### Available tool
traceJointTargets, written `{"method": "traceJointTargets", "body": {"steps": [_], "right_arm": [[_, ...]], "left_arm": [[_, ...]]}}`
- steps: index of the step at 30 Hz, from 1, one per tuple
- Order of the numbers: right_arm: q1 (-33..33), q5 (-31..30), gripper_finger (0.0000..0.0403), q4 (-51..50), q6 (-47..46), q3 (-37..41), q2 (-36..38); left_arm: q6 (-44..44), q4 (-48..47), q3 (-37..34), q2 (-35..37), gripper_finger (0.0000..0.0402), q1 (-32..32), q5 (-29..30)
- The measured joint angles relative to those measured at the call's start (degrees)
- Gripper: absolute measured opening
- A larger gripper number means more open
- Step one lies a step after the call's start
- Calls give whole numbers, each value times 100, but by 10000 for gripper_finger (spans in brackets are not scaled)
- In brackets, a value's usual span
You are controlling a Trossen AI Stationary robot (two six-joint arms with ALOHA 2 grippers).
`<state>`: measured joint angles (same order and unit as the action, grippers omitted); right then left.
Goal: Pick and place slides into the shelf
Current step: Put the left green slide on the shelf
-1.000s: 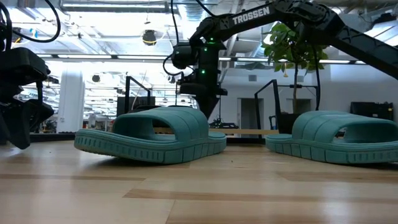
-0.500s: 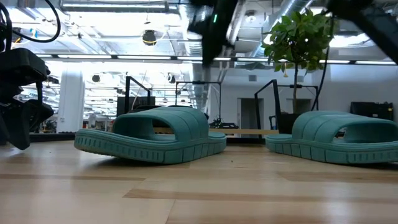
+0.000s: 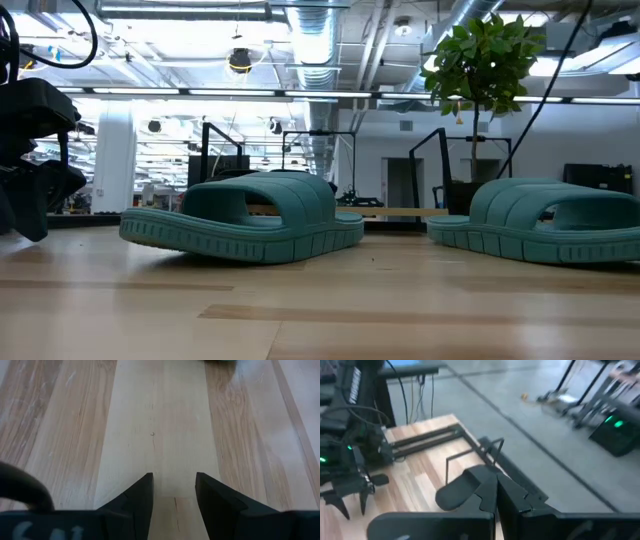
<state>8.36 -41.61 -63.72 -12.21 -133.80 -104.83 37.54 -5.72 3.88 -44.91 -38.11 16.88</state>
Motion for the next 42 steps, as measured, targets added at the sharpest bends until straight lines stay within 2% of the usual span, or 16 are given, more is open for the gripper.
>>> {"method": "traceJointTargets", "body": {"steps": [3,7,10,12,14,17,20,24,29,35,38,42], "right_arm": [[560,-652,0,-118,-362,7,-46],[1060,-1117,0,-641,-1283,9,-228],[1284,-1314,0,-1515,-2478,0,-412],[1440,-1437,0,-2457,-3558,20,-483],[1525,-1604,0,-2602,-4371,40,-645],[1745,-1526,0,-2437,-4549,353,-646],[1851,-1427,0,-2647,-5336,567,-652],[1943,-1264,0,-2623,-5856,1041,-668],[1979,-755,0,-2604,-5637,1711,-576],[1978,-553,0,-2507,-4499,2481,-572],[1951,-449,0,-1904,-3585,2962,-572],[1830,88,0,-626,-2257,3503,-574]], "left_arm": [[0,0,0,0,135,0,0],[0,0,0,0,135,-2,-1],[0,-2,0,0,135,-2,-2],[0,-2,0,0,135,-2,-1],[0,-4,0,0,135,-1,-1],[0,-5,0,-2,135,-2,-2],[0,-71,2,-5,135,-1,-2],[0,-83,4,-20,135,-2,2],[-1,-86,4,-17,135,-1,9],[0,-99,7,-17,135,-2,9],[0,-101,7,-17,135,-2,11],[0,-101,7,-17,135,-2,11]]}}
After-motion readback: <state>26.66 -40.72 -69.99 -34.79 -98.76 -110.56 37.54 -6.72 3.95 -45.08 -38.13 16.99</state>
